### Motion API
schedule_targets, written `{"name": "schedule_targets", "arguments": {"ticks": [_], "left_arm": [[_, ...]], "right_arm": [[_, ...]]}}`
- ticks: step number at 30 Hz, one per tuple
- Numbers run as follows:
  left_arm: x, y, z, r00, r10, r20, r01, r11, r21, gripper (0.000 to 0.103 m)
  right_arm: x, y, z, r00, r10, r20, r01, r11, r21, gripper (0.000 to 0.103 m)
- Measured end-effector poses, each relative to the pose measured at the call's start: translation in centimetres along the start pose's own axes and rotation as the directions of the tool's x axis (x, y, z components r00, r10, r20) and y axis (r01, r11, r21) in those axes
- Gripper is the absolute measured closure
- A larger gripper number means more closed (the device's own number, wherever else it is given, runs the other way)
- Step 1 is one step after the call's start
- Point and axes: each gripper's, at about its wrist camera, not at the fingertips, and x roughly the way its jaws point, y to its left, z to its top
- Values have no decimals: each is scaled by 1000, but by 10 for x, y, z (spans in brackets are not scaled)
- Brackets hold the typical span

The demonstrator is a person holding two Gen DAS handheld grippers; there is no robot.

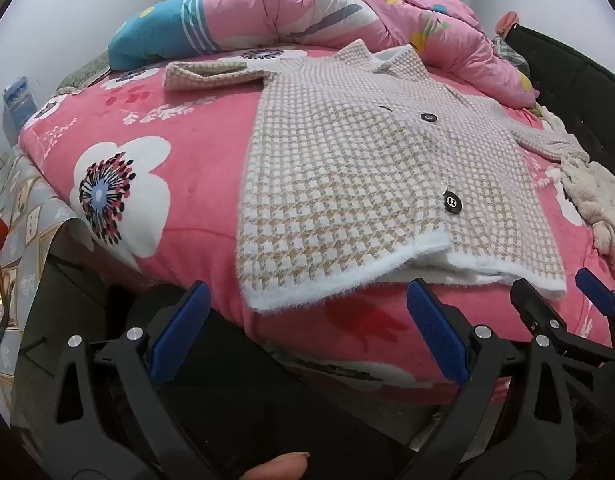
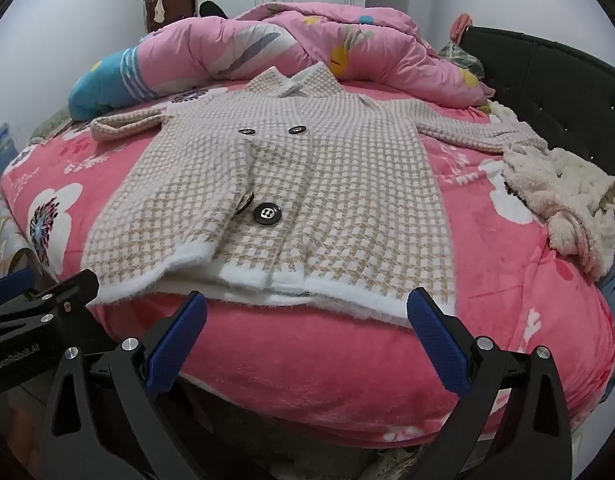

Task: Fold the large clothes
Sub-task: 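Move both tools toward the hem of the checked coat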

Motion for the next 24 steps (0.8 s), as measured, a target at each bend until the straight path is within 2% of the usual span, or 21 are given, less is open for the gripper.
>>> {"name": "schedule_targets", "arguments": {"ticks": [24], "left_arm": [[-1,1,3,1000,9,12,-9,1000,-5,8]], "right_arm": [[-2,8,6,1000,0,6,0,1000,-13,5]]}}
